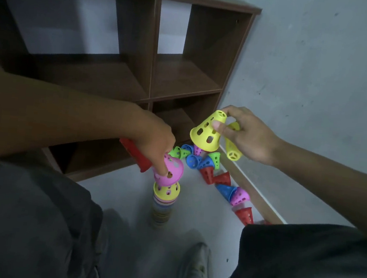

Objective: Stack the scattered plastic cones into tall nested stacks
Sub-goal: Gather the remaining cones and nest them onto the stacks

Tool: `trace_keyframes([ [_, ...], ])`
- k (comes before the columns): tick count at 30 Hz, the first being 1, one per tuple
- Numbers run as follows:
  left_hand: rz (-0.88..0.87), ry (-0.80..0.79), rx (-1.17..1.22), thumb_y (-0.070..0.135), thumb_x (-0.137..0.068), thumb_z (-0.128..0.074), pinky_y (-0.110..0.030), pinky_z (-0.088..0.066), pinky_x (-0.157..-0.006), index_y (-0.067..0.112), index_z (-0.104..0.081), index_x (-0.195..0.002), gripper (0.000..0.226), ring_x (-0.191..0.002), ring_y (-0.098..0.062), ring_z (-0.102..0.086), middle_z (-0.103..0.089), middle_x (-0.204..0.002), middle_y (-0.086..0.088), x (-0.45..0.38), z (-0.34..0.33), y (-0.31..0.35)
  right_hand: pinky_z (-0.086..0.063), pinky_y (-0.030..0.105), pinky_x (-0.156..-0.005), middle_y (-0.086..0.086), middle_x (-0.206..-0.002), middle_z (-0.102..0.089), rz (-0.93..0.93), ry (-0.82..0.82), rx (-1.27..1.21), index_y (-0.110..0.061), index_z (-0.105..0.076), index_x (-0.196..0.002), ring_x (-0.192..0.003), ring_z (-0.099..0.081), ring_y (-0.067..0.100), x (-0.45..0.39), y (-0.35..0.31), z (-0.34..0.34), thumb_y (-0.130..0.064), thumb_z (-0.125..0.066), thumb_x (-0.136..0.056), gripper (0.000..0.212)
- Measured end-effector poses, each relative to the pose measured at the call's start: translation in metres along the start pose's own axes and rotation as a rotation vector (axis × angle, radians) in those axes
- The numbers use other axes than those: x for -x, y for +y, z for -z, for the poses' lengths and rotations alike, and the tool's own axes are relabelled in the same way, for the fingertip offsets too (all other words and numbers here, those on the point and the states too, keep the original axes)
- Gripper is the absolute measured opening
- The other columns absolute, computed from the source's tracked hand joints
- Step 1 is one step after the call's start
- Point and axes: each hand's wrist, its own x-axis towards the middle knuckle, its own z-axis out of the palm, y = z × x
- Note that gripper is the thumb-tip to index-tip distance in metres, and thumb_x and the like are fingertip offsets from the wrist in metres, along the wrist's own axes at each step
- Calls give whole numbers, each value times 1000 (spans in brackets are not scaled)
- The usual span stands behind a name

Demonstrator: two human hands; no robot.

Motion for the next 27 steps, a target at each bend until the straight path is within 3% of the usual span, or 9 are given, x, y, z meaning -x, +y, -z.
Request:
trace_keyframes([
  [9,-11,-53,-132,75,-86,-47,-26,-40,-57,15,-63,-85,61,-58,-13,-47,-55,-68,0,-27,-15,12,-47,35,-91,0,-115,-55,-70,10,-72,-27,-62,-108,-102,-56,16,27,21,-26,-47,-56,-96,24],
  [13,-5,-62,-133,78,-83,-48,-28,-41,-59,19,-54,-74,60,-59,-15,-49,-56,-69,-1,-37,-16,12,-49,39,-91,2,-115,-58,-106,29,-73,-27,-62,-107,-99,-58,18,25,35,-30,-49,-57,-95,26],
  [20,29,16,173,77,-74,-61,-25,-37,-58,16,-52,-108,69,-67,-12,-49,-61,-88,-3,-42,-13,-2,-53,42,-87,2,-112,-61,-155,0,-44,-29,-62,-104,-95,-62,22,21,52,-37,-54,-55,-94,28],
  [24,77,12,290,80,-67,-56,-21,-38,-56,16,-56,-101,73,-70,-14,-53,-65,-91,-8,-43,-15,-7,-55,46,-86,1,-113,-62,-167,-11,-79,-30,-61,-103,-94,-63,22,20,55,-38,-56,-55,-93,29],
  [27,86,-38,337,87,-55,-51,-25,-47,-59,24,-46,-98,76,-72,-19,-61,-67,-93,-9,-42,-16,-8,-55,44,-86,1,-116,-61,-174,-21,-84,-29,-61,-108,-96,-63,21,22,54,-37,-55,-54,-94,31],
])
